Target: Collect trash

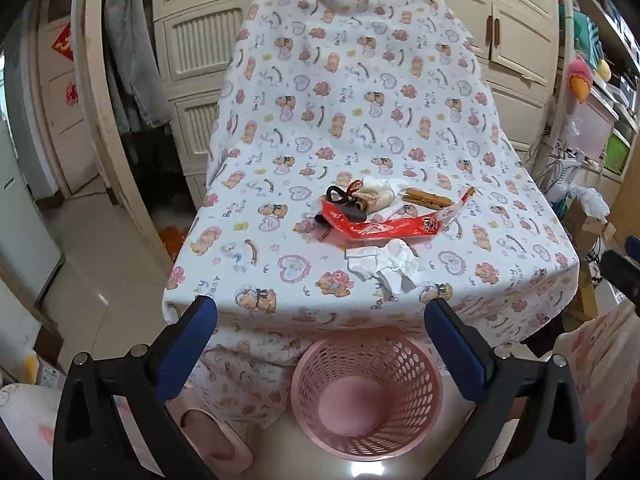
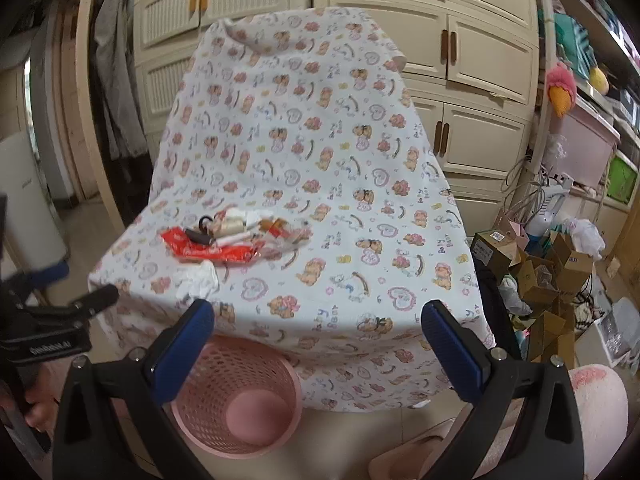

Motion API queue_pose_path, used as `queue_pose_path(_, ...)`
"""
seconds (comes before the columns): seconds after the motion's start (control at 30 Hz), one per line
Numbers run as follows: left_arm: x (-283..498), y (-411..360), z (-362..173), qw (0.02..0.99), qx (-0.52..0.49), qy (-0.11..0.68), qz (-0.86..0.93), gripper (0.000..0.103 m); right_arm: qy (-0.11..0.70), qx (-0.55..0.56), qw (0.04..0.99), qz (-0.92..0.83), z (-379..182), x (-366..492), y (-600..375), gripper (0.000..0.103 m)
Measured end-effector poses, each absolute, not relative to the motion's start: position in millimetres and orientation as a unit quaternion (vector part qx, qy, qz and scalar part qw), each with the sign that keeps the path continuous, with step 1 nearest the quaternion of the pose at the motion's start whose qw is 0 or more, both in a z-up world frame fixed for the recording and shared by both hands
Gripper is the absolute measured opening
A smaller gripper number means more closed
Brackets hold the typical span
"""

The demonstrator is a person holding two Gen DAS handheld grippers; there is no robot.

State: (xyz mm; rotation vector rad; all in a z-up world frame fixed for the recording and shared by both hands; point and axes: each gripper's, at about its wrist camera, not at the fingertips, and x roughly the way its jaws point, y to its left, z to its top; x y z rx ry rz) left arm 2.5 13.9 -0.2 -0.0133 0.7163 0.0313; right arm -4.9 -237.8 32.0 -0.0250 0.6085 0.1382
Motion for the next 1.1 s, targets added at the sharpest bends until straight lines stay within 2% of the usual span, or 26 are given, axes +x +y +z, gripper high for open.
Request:
queue_pose_path(0.67,-11.5,25.5,18.6,0.955,-0.033,0.294,0.030,0.102,0.316,-0.024,0.946,0.073,28.3,-4.9,-231.9,0.103)
queue_pose_path(0.83,-21.4,22.8,26.6,0.965,-0.022,0.258,0.035,0.102,0.318,-0.026,0.945,0.071,27.5,-4.5,-232.6,0.103)
queue_pose_path(1.1,-16.8,19.5,21.6,0.961,-0.016,0.274,0.037,0.102,0.319,-0.023,0.944,0.077,26.1,-3.6,-233.5,0.103)
